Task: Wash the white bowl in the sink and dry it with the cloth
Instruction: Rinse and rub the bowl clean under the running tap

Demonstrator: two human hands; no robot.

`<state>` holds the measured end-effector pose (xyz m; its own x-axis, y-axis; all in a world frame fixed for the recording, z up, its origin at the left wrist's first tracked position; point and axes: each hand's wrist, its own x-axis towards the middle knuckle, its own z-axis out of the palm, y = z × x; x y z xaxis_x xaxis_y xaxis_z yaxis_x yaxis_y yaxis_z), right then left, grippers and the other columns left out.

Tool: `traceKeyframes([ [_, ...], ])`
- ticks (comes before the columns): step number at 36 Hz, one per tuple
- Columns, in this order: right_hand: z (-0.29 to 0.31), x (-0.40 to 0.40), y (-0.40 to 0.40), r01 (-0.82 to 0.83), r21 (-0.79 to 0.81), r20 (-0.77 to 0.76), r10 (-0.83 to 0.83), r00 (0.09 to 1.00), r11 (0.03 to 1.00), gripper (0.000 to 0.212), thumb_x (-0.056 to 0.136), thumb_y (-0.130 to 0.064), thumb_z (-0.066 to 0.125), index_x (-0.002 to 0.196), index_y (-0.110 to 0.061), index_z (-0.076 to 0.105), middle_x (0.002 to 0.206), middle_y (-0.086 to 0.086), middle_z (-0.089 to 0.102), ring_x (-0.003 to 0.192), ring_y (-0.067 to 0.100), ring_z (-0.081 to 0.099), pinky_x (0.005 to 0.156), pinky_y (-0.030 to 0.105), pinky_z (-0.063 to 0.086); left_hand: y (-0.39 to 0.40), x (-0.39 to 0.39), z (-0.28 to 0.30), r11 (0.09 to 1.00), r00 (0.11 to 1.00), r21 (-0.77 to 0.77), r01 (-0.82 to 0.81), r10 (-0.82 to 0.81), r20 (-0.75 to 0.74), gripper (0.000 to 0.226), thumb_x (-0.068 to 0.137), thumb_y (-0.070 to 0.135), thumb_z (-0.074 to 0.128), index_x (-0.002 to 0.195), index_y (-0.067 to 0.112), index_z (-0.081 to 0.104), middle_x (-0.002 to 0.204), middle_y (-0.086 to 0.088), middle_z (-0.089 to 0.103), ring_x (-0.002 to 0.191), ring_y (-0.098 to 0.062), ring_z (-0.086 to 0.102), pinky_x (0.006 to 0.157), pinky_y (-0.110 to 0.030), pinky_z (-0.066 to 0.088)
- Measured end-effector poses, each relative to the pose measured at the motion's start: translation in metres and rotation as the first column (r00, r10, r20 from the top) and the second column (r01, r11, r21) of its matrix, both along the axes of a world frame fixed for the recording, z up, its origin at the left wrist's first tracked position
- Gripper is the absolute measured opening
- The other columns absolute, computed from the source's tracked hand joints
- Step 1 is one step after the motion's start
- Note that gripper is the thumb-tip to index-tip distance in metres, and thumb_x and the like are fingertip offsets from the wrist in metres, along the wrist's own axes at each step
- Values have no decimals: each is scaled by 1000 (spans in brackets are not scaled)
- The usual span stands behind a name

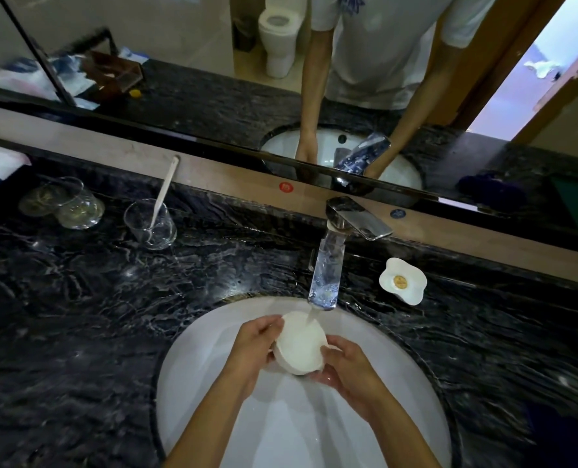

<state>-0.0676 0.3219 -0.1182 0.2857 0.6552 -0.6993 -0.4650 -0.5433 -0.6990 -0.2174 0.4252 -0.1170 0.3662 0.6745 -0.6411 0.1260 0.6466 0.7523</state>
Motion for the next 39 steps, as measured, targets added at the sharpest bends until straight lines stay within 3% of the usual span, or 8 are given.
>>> traceKeyframes([
  [3,-6,-2,-4,67,61,-13,-66,998,996,25,101,-1,53,124,-6,61,114,21,71,77,23,76,60,31,61,0,0,2,1000,1000,17,-20,20,6,24,101,17,56,120,13,69,113,-9,72,106,-27,63,85,-41,51],
  [7,-5,2,-5,48,68,199,-61,978,997,25,97,-6,62,118,-19,65,115,12,73,103,30,72,84,50,63,-4,-2,-2,999,998,8,-53,52,41,24,103,9,50,115,14,70,115,-11,71,104,-29,64,74,-35,55],
  [11,6,6,1,-34,67,325,10,946,997,27,94,-10,67,121,-17,67,111,11,72,97,21,71,73,30,63,-11,-1,-9,995,995,-78,-64,69,69,27,105,8,47,124,7,66,119,-16,70,109,-37,65,73,-40,58],
  [17,16,12,8,-32,-27,237,37,971,999,28,99,-17,63,122,-2,63,112,22,72,92,34,75,77,42,65,-13,-2,-12,993,1000,-116,-16,18,20,22,104,10,48,109,6,69,92,-9,74,78,-21,70,60,-30,60],
  [24,3,10,-2,5,46,-10,-5,1000,999,21,102,1,50,117,4,63,112,25,73,91,33,77,65,36,64,0,-4,1,999,999,11,42,-42,3,23,97,11,62,119,7,66,111,-17,71,95,-27,67,68,-29,56],
  [31,-3,9,-7,60,150,184,-88,979,987,28,96,-4,63,118,-20,72,107,-2,80,96,13,76,71,30,62,0,-8,-8,996,997,65,55,-58,42,30,96,-4,58,125,5,64,118,-17,62,109,-37,64,80,-41,61],
  [34,4,10,-3,26,152,264,-66,962,988,29,93,-5,68,109,-29,74,103,-8,81,95,8,75,72,27,62,-6,-6,-13,999,996,20,28,-30,88,27,100,0,53,122,10,66,119,-15,68,107,-35,66,69,-34,61],
  [39,13,16,7,-34,67,320,11,947,997,27,95,-12,68,121,-10,70,104,14,77,87,21,74,64,26,62,-12,-4,-19,995,995,-81,50,-42,87,27,103,1,47,120,4,67,115,-17,72,98,-30,72,68,-35,63],
])
